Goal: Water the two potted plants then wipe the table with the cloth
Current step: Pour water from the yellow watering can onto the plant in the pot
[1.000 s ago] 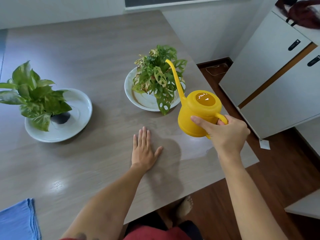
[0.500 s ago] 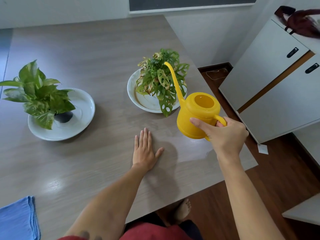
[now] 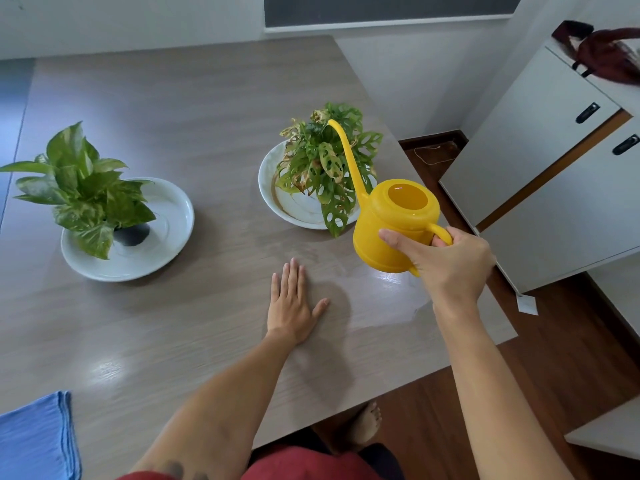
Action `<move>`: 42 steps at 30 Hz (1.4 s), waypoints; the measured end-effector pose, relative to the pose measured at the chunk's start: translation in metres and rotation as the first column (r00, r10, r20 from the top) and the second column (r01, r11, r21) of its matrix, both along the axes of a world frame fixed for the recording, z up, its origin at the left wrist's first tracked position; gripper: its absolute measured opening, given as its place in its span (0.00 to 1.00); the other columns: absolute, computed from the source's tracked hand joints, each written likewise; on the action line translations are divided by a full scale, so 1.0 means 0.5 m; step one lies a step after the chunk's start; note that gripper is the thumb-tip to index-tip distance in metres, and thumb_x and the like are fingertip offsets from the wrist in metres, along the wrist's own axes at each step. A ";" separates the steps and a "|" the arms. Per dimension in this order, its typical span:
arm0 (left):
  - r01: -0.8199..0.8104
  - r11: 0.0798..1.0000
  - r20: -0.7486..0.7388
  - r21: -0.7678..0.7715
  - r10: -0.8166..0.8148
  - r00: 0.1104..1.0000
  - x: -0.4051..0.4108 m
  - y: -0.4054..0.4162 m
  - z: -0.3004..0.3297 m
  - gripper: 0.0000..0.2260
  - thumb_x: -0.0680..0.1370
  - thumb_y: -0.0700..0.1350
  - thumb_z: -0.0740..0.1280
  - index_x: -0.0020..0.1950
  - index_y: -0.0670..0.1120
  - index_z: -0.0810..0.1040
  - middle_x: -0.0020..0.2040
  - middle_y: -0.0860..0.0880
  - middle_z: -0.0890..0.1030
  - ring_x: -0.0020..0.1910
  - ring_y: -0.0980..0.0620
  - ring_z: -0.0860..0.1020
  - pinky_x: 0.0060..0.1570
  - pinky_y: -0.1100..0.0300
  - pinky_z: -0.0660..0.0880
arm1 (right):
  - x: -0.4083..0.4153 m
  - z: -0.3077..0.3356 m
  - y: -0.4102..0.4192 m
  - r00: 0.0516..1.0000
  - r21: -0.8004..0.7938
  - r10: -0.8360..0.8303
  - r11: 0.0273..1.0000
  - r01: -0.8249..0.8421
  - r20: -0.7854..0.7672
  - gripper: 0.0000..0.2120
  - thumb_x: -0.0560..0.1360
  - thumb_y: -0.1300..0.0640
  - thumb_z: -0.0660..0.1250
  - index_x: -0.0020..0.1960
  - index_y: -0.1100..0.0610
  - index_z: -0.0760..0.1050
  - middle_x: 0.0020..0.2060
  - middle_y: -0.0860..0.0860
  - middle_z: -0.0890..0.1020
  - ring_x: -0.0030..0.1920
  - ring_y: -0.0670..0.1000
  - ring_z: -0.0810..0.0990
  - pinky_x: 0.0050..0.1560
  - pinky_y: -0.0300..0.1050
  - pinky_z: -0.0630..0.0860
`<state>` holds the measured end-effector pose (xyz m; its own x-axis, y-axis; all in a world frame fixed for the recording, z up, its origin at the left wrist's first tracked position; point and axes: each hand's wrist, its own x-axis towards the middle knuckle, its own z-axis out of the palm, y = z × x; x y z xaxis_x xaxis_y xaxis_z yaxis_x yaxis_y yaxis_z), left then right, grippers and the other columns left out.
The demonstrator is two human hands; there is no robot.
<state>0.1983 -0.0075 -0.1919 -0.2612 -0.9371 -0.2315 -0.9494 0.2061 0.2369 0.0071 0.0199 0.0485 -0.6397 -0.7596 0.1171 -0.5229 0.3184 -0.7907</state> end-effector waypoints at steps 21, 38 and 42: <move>0.015 1.000 0.025 0.010 -0.016 1.000 0.002 0.001 0.003 0.41 0.77 0.70 0.37 0.80 0.43 0.36 0.80 0.44 0.34 0.78 0.47 0.32 0.77 0.47 0.34 | -0.007 0.023 -0.012 0.997 -0.009 0.003 1.000 -0.004 -0.072 0.32 0.56 0.33 0.80 0.35 0.63 0.78 0.30 0.51 0.82 0.36 0.54 0.84 0.39 0.55 0.84; 0.007 1.000 0.012 -0.012 -0.006 1.000 0.001 0.002 0.001 0.43 0.75 0.71 0.35 0.80 0.43 0.37 0.81 0.45 0.36 0.79 0.47 0.33 0.77 0.47 0.34 | -0.024 0.025 -0.019 0.998 -0.017 -0.033 0.999 0.032 -0.059 0.38 0.53 0.30 0.79 0.33 0.65 0.75 0.30 0.56 0.82 0.35 0.59 0.83 0.36 0.57 0.83; 0.007 1.000 0.016 -0.017 -0.007 1.000 0.002 0.002 -0.002 0.42 0.76 0.71 0.36 0.80 0.43 0.38 0.81 0.45 0.36 0.79 0.47 0.34 0.77 0.47 0.34 | -0.026 0.024 -0.016 0.997 -0.018 -0.031 0.999 0.030 -0.065 0.40 0.52 0.29 0.78 0.34 0.66 0.75 0.31 0.58 0.83 0.36 0.62 0.83 0.35 0.59 0.82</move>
